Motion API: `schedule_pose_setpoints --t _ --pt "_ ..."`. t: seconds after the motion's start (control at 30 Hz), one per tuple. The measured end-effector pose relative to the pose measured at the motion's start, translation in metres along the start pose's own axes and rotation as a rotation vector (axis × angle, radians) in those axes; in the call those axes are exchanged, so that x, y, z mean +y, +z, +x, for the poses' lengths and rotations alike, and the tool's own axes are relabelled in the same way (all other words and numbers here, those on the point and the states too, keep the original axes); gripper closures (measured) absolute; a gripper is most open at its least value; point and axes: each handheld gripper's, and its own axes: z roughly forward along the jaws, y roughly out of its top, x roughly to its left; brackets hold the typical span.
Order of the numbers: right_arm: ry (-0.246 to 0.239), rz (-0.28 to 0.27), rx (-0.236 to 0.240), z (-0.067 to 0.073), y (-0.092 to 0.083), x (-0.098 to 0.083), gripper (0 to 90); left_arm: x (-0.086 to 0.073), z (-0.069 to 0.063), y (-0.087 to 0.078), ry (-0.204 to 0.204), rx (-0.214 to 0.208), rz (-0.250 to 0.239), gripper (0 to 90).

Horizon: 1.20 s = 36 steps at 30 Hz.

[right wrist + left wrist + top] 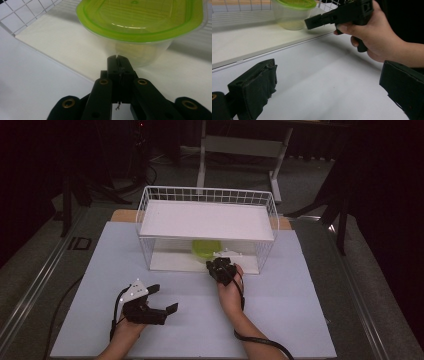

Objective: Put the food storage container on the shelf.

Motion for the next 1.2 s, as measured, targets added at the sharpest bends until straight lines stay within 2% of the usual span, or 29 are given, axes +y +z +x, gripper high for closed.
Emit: schedule_pose_setpoints --t 0.03,0.07,0.17,0.33,0.43,0.5,0.6,0.63,0.67,0.7,0.73,0.87,0.97,1.2 --pt "0.0 0.0 0.0 0.0 0.0 0.0 87.1 0.0 0.0 0.0 0.0 0.0 0.0 2.1" --pt "0.031 0.006 0.013 -0.002 0.0 0.0 87.1 0.0 0.0 0.0 0.0 0.0 0.0 2.1" --pt "-0.028 -0.002 -0.009 0.0 -0.009 0.001 82.4 0.004 0.004 -0.003 -0.008 0.001 -0.025 2.1" --pt "-0.051 -0.013 0.017 0.002 -0.031 -0.01 76.7 0.004 0.003 -0.004 -0.01 0.007 -0.028 2.1" --pt "-0.047 -0.018 0.05 0.003 -0.043 -0.017 66.6 0.005 0.001 -0.003 0.001 0.007 -0.024 2.1" --pt "-0.067 -0.019 0.056 0.005 -0.049 -0.02 59.5 0.006 -0.001 -0.003 0.005 0.01 -0.032 2.1" --pt "-0.072 -0.024 0.081 0.006 -0.057 -0.025 44.6 0.007 -0.002 -0.004 0.018 0.008 -0.03 2.1" --pt "-0.072 -0.024 0.081 0.006 -0.057 -0.025 44.6 0.007 -0.002 -0.004 0.018 0.008 -0.03 2.1" --pt "-0.067 -0.027 0.094 0.006 -0.06 -0.027 40.4 0.007 -0.002 -0.004 0.018 0.008 -0.03 2.1" --pt "-0.068 -0.037 0.11 0.006 -0.065 -0.031 31.5 0.008 -0.003 -0.004 0.026 0.004 -0.028 2.1" --pt "-0.074 -0.037 0.117 0.006 -0.067 -0.032 29.2 0.008 -0.003 -0.004 0.027 0.005 -0.027 2.1" --pt "-0.106 -0.045 0.126 0.003 -0.079 -0.039 24.7 0.007 -0.003 -0.005 0.022 0.014 -0.03 2.1" --pt "-0.094 -0.074 0.136 0.0 -0.089 -0.043 20.3 0.009 -0.004 -0.009 0.032 0.017 -0.045 2.1" --pt "-0.106 -0.116 0.132 -0.003 -0.113 -0.046 19.9 0.013 -0.007 -0.017 0.033 0.002 -0.058 2.1"
